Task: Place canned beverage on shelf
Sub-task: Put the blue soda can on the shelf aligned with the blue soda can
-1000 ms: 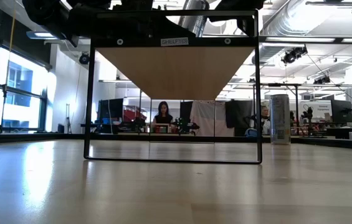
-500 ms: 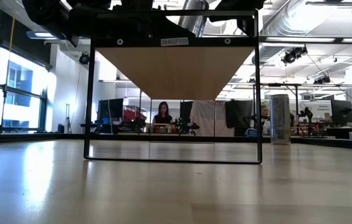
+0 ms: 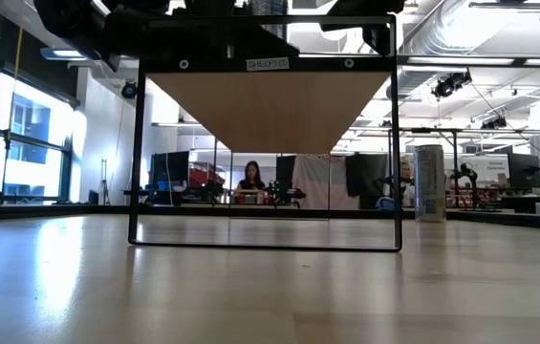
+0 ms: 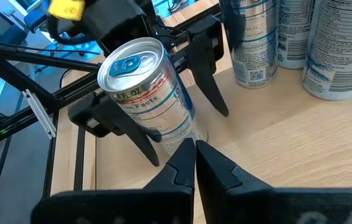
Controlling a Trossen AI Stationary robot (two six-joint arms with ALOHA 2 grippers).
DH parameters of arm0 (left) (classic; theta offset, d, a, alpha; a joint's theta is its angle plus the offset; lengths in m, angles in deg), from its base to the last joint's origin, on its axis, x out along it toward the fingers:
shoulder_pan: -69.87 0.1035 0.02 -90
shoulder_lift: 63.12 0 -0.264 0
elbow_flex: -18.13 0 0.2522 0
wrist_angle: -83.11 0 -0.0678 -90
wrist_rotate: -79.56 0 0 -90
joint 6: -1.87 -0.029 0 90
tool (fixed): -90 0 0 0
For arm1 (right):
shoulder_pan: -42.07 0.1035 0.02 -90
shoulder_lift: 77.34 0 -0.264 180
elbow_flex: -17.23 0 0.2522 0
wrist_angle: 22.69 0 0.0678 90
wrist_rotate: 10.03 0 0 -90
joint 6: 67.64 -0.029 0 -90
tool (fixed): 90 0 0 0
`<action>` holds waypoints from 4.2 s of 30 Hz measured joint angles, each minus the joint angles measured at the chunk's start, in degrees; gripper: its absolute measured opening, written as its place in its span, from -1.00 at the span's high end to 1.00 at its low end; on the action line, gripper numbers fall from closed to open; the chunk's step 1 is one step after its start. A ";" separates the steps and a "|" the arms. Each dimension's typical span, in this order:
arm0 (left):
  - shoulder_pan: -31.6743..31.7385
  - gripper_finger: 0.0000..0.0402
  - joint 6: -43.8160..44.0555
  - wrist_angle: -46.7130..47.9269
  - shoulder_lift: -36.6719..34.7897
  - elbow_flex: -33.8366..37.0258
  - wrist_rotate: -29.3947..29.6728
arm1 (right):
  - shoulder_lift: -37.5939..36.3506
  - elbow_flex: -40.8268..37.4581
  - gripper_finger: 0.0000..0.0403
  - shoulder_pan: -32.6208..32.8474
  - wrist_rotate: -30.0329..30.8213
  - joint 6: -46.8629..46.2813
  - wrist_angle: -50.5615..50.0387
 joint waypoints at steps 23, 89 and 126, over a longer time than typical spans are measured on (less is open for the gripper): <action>-0.07 -0.68 4.71 32.29 -22.28 -0.03 -0.89 | 0.00 0.00 1.00 0.00 0.01 1.00 0.49; -0.04 -0.68 28.97 55.63 -36.46 -0.08 -3.17 | 20.52 0.00 1.00 17.02 29.24 6.60 26.18; -0.04 -0.68 28.92 55.58 -36.46 -0.08 -1.43 | 21.09 0.00 1.00 9.40 25.85 15.24 28.96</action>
